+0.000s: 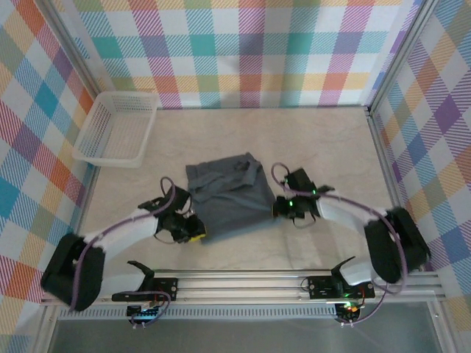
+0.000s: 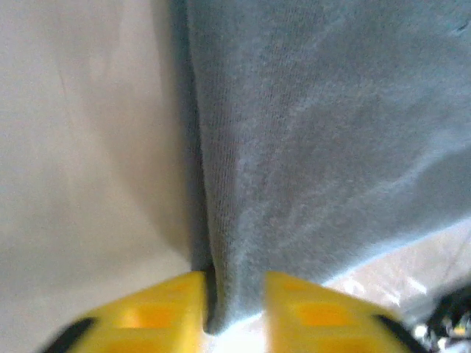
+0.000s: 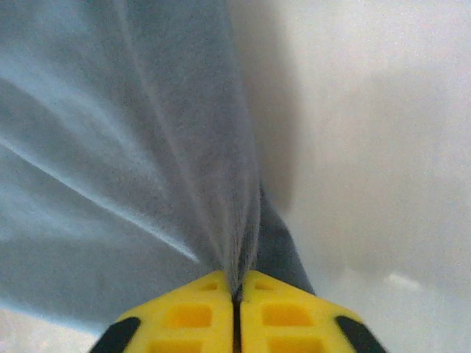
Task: Fold the inside-out t-shirt
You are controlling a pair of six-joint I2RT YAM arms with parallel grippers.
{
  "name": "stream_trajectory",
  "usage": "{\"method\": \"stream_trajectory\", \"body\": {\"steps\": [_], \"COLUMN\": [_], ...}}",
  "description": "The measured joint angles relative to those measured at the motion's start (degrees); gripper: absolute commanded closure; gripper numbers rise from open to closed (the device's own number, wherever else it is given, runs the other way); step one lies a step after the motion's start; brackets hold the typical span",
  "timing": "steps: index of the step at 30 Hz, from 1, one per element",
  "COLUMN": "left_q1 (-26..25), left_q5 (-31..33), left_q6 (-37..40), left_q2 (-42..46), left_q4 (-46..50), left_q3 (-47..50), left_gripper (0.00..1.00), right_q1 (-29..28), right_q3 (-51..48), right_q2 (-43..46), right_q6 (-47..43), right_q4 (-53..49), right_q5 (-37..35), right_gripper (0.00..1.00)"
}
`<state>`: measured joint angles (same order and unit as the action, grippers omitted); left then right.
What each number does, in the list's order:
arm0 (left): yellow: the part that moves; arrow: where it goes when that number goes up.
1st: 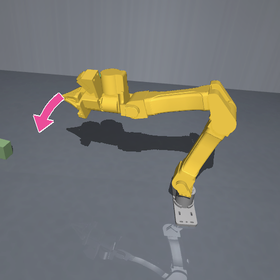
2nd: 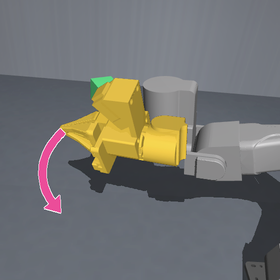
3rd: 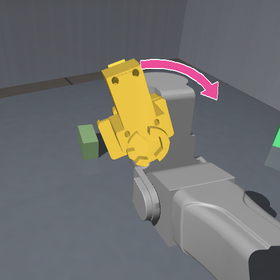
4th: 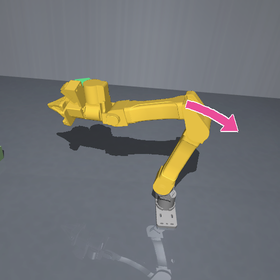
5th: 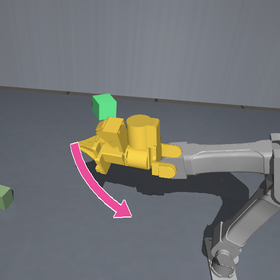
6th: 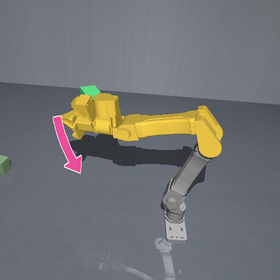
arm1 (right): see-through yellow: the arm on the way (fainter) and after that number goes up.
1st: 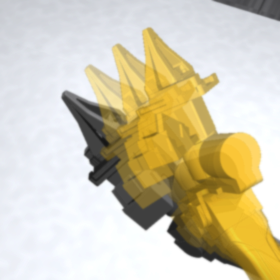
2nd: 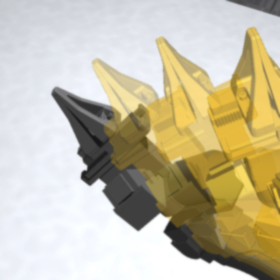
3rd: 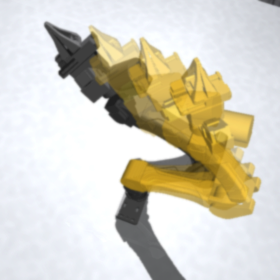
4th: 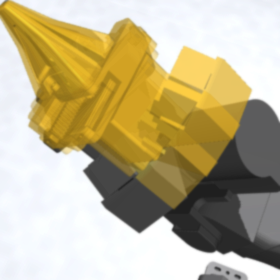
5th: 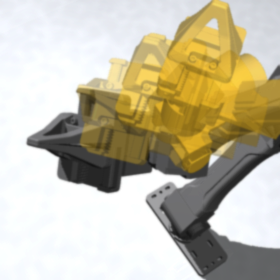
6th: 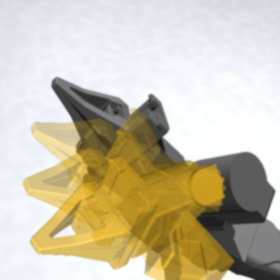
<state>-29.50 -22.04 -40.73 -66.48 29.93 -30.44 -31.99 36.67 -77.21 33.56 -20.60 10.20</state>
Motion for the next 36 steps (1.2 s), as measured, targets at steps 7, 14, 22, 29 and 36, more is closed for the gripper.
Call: {"method": "stream_trajectory", "body": {"steps": [7,14,22,29,36], "left_q1": [-1.4,5.4,8.2,8.7,8.9], "left_q5": [5.0,5.8,10.6,10.9,10.6], "left_q6": [-3.8,-1.5,2.8,3.9,4.0], "left_q2": [10.4,-4.4,-18.3,-25.3,-24.4], "left_q4": [11.3,6.3,-0.6,-4.6,-4.5], "left_q3": [-7.5,-16.0,-22.8,-23.1,-23.2], "left_gripper": [0.25,0.27,0.29,0.77,0.99], "right_q1": [-4.2,-3.9,-2.6,-2.1,-0.9], "right_q3": [-4.1,14.4,20.6,23.3,26.5], "right_q2": [20.7,4.5,-10.9,-17.2,-17.7], "right_q6": [13.2,16.8,19.5,19.8,20.0], "right_q4": [-9.6,-8.3,-4.2,-2.1,-2.1], "right_q5": [-2.3,-4.2,-5.2,-4.8,-4.1], "right_gripper": [0.37,0.38,0.5,0.92,1.0]}}
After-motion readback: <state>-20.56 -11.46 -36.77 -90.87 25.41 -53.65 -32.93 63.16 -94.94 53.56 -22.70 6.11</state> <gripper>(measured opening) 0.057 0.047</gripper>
